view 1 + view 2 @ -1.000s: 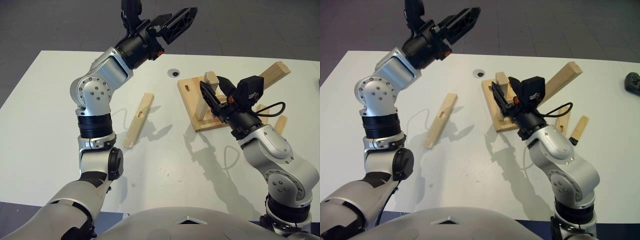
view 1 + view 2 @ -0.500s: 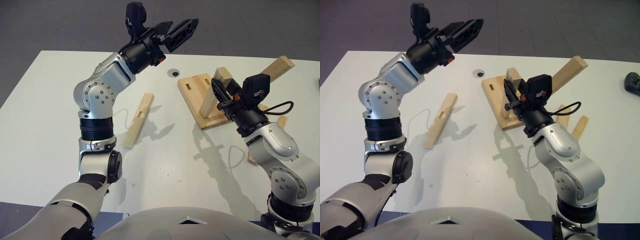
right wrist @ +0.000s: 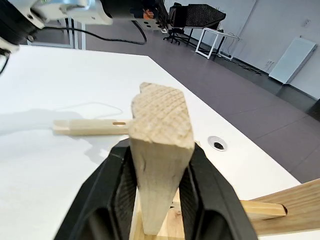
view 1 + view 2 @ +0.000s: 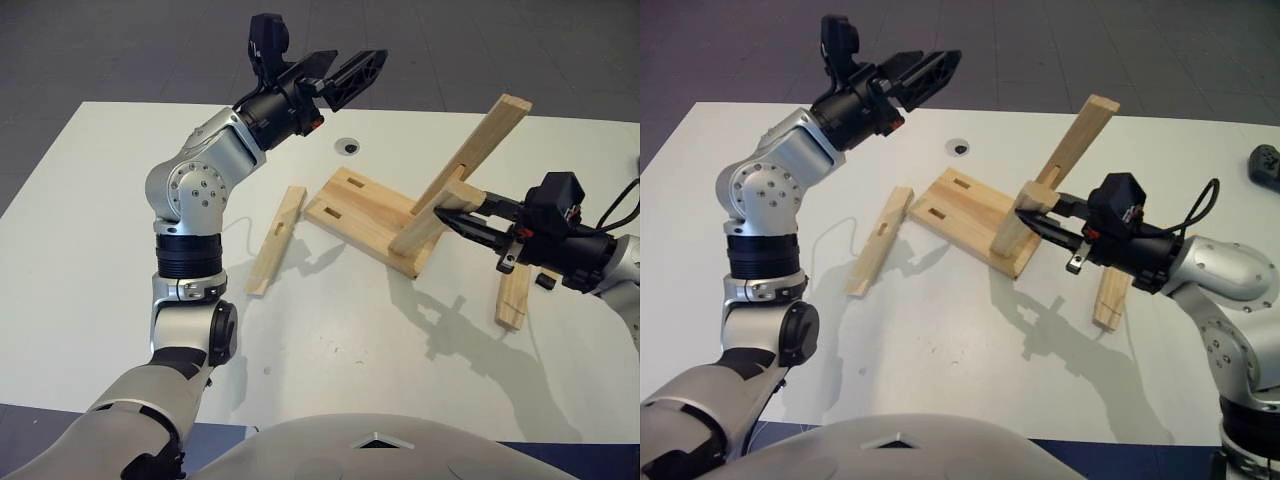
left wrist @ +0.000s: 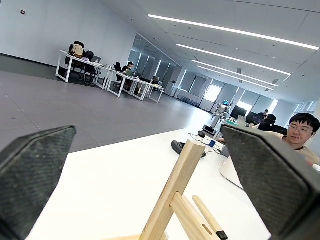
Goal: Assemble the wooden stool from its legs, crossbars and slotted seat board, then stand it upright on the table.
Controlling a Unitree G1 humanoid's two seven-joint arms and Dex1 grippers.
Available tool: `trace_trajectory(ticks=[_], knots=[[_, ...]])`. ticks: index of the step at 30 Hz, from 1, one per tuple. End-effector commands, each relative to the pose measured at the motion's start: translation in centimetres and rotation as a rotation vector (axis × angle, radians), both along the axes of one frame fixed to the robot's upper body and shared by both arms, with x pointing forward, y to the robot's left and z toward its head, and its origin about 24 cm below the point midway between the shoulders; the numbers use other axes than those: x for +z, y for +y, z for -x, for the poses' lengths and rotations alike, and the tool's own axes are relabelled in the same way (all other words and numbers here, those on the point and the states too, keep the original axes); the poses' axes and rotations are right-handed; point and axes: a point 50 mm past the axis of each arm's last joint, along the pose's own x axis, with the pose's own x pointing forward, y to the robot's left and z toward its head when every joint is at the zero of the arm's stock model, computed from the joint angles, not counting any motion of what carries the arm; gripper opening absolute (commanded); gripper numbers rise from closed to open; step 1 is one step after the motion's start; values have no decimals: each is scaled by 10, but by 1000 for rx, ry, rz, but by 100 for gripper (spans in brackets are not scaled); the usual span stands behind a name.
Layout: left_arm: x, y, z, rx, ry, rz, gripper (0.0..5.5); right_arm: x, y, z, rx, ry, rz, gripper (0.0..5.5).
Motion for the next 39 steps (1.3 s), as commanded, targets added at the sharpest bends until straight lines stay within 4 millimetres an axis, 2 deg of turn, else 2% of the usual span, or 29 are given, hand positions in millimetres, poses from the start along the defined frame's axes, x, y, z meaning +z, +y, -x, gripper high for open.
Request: trace_trajectory(ticks=[1, 2, 9, 14, 16, 18, 21, 26, 27, 32, 39], knots=[[-5, -1, -1, -1, 10, -24, 540, -3, -32, -18, -168, -78, 220, 106], [-5, -1, -1, -2, 11, -25, 540, -2, -35, -20, -188, -87, 205, 143], [-14, -1, -4, -21, 30, -45, 540, 5, -29, -15, -175, 28, -138, 248], [-18, -6, -8, -71, 24, -65, 540, 10, -21, -6, -164, 65, -281, 337], [-22, -10, -16, -74, 17, -112, 540, 10, -19, -3, -169, 75, -315, 372], [-21, -16, -19, -79, -9, -150, 540, 7, -13, -1, -168, 84, -331, 405], [-16, -22, -17, -109, -25, -117, 540, 12, -1, 8, -127, 84, -451, 458], [-27, -20, -5, -115, 1, -97, 540, 9, 6, -8, -355, -55, -373, 539], [-29, -19, -3, -111, 8, -96, 540, 6, 7, -11, -410, -65, -385, 539], [-36, -16, 2, -91, 36, -96, 540, -5, 20, -14, -491, -48, -355, 459], [-40, -17, 9, -73, 62, -77, 540, -3, 26, -16, -544, -81, -342, 329]])
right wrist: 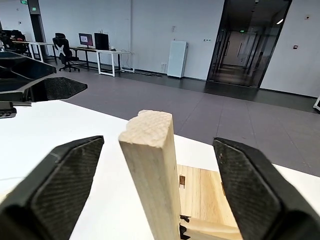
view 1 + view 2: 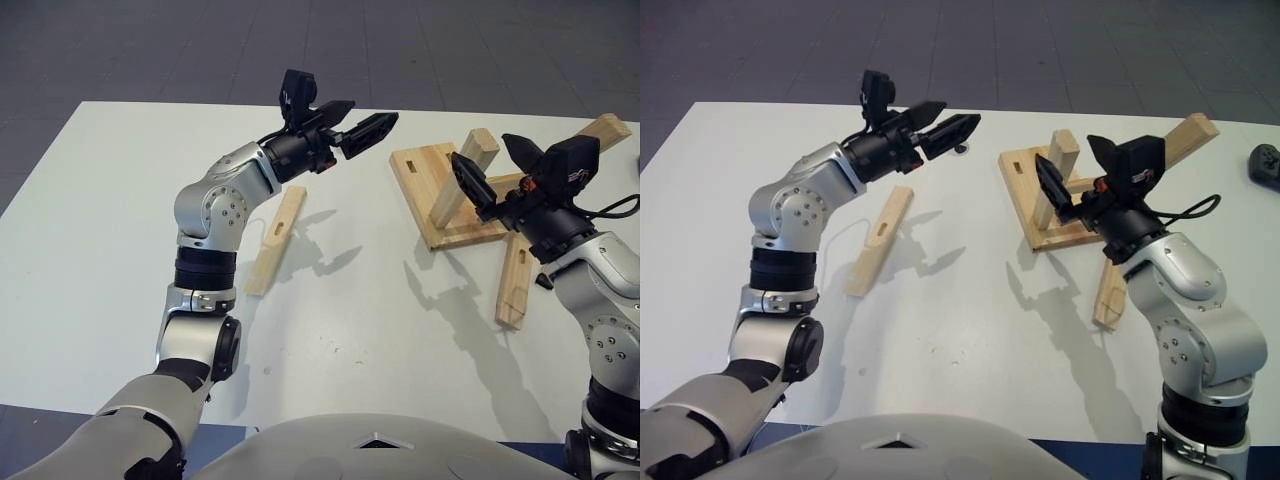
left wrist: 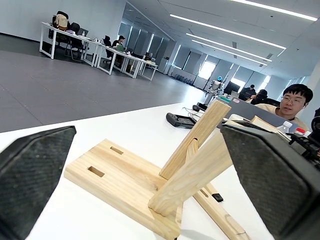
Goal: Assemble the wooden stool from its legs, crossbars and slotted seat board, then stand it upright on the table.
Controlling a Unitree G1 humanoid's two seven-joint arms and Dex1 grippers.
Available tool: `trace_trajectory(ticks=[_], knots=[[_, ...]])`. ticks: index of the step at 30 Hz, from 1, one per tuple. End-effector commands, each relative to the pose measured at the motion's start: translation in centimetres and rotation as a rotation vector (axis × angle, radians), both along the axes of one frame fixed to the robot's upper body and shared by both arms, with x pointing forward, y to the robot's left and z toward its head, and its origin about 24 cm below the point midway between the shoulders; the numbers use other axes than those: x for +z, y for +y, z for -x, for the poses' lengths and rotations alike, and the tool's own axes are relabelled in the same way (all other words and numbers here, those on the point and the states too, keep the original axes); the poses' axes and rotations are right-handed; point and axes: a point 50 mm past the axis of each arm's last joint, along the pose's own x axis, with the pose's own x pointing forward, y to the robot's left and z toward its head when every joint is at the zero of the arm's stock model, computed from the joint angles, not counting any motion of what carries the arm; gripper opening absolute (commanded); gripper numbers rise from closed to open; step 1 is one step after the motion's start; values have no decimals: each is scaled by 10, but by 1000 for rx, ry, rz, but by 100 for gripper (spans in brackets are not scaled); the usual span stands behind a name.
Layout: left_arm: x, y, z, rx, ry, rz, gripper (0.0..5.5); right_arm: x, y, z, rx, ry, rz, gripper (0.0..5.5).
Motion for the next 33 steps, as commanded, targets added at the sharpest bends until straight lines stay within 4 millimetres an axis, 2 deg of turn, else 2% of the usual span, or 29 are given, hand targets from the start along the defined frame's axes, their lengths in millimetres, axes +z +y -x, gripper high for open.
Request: trace_trajectory(ticks=[1, 14, 18, 20, 27, 33], knots=[[-6, 3, 3, 25, 35, 7, 540, 3, 4, 0, -12, -15, 18, 311], [-6, 4, 1, 50, 38, 3, 540, 1, 4, 1, -43, -10, 27, 112], [-7, 6, 1, 54, 36, 0, 540, 4, 5, 1, 7, -16, 37, 107], [-8, 9, 0, 61, 36, -13, 540, 6, 4, 2, 90, -22, 42, 107], [-11, 26, -7, 79, 32, -68, 540, 6, -25, 16, 469, 137, 57, 107], [-16, 28, -6, 67, 48, -82, 540, 11, -42, 16, 666, 251, 45, 107]])
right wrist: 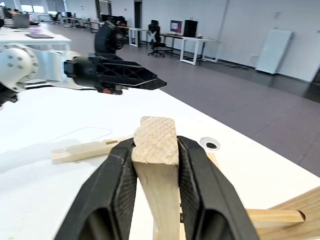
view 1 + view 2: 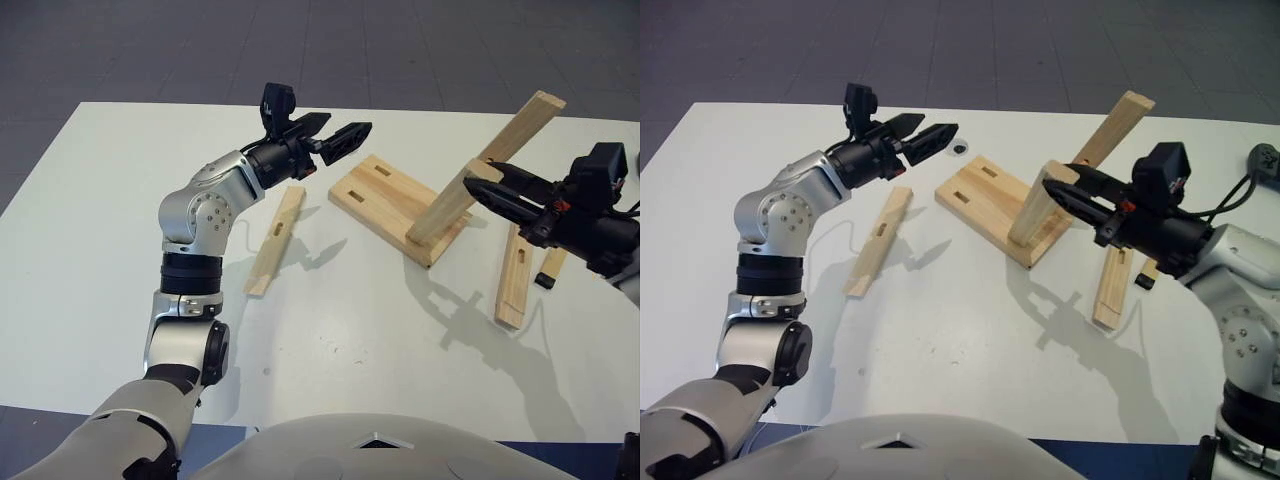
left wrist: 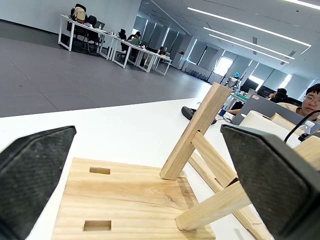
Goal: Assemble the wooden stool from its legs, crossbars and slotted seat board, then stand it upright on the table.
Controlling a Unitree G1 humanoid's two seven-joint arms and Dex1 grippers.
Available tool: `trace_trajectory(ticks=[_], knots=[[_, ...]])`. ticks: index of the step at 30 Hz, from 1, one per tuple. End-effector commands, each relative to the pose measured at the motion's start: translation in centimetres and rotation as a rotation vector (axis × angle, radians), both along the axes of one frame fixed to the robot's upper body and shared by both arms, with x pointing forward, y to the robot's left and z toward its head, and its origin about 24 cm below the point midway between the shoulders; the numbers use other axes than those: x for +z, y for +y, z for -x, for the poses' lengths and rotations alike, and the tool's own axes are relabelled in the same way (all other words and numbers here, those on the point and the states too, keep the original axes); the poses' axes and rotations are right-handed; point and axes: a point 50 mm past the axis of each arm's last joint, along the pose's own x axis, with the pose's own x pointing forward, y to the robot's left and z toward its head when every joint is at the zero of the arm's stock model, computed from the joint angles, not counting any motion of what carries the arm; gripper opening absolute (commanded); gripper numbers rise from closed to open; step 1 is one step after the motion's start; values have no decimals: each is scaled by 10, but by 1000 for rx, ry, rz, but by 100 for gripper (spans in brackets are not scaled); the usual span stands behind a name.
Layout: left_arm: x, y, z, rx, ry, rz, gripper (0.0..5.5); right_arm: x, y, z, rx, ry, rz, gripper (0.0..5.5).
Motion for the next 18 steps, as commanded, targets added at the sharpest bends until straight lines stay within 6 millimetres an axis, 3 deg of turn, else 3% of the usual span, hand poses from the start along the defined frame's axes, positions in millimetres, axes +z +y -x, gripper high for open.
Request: trace_trajectory(ticks=[1, 11, 18], knots=[[-2, 1, 0, -7, 5, -18, 540, -4, -6, 1, 137, 152, -12, 107], [-8, -4, 0, -45, 29, -16, 540, 18, -2, -9, 348, 216, -64, 107], [-8, -3, -1, -50, 34, -11, 540, 11, -6, -11, 360, 162, 182, 107]])
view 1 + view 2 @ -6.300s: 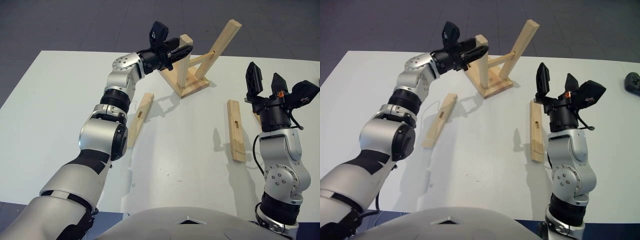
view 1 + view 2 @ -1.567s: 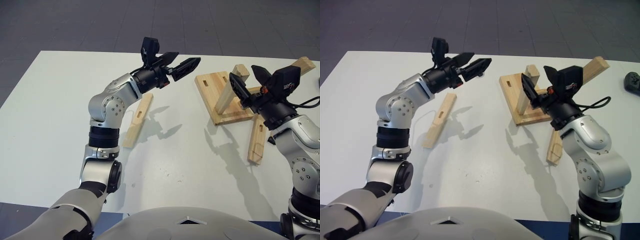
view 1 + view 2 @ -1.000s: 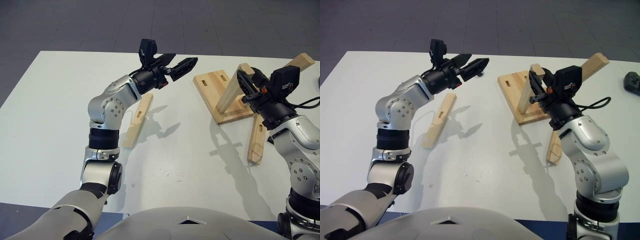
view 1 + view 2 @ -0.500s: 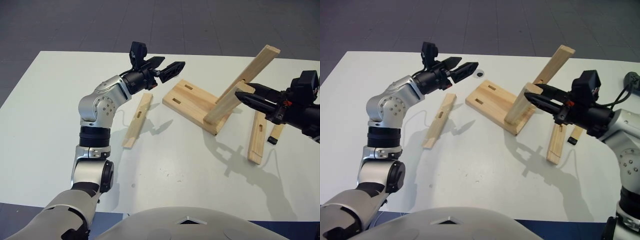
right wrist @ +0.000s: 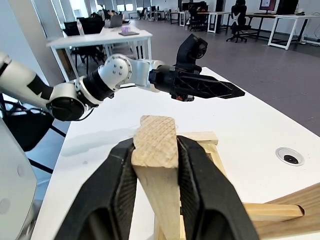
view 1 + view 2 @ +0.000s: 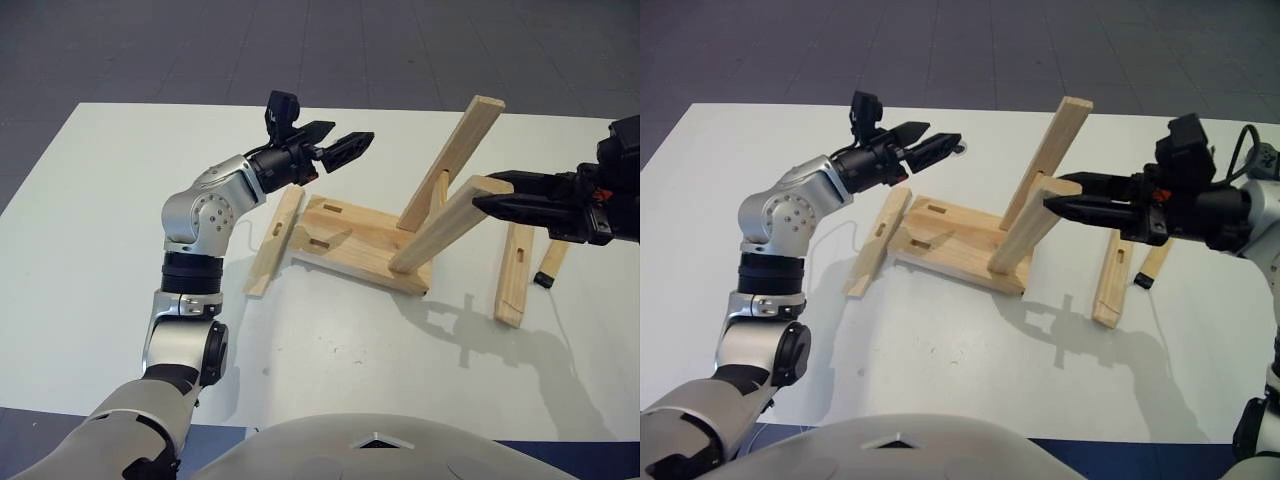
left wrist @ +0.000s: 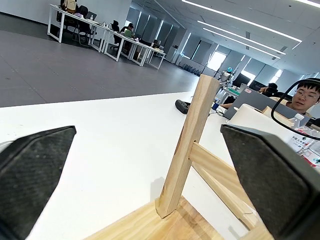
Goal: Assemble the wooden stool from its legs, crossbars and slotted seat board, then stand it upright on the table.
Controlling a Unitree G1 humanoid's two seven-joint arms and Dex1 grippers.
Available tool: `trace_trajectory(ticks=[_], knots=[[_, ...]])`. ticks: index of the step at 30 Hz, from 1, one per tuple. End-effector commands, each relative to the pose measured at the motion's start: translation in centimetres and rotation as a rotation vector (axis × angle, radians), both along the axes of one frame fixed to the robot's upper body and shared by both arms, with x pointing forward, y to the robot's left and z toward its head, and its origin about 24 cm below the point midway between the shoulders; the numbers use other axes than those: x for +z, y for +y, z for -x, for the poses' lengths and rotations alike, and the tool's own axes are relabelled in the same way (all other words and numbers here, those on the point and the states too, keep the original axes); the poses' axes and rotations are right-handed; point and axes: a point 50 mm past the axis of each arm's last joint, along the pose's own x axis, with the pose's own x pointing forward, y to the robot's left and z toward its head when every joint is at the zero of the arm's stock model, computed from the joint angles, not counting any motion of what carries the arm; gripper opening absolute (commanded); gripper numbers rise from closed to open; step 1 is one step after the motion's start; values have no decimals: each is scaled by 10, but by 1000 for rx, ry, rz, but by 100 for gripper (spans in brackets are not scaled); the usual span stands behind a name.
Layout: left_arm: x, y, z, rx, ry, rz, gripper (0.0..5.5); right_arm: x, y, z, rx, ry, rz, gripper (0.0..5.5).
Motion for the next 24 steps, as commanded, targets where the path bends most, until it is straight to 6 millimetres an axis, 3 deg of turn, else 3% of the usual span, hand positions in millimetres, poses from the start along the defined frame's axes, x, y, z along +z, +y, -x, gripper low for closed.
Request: trace_trajectory(ticks=[1, 2, 5, 11, 16, 20, 24], knots=[[-1, 1, -1, -3, 7, -11, 540, -14, -3, 0, -7, 11, 153, 107], [-1, 1, -1, -5, 7, -12, 540, -15, -4, 0, -7, 4, 165, 145], [-4, 0, -1, -16, 16, -16, 540, -8, -7, -3, -25, 2, 140, 189], [-7, 1, 1, -38, 32, -8, 540, 28, -17, -9, -62, -12, -64, 289], [-12, 7, -5, -1, 27, -39, 540, 69, -29, -6, -108, -37, -460, 361], [-27, 7, -17, 83, -94, -296, 540, 79, -45, -7, -347, -167, -673, 426], [-41, -1, -25, 92, -362, -666, 540, 57, -50, -11, -702, -295, -619, 487]])
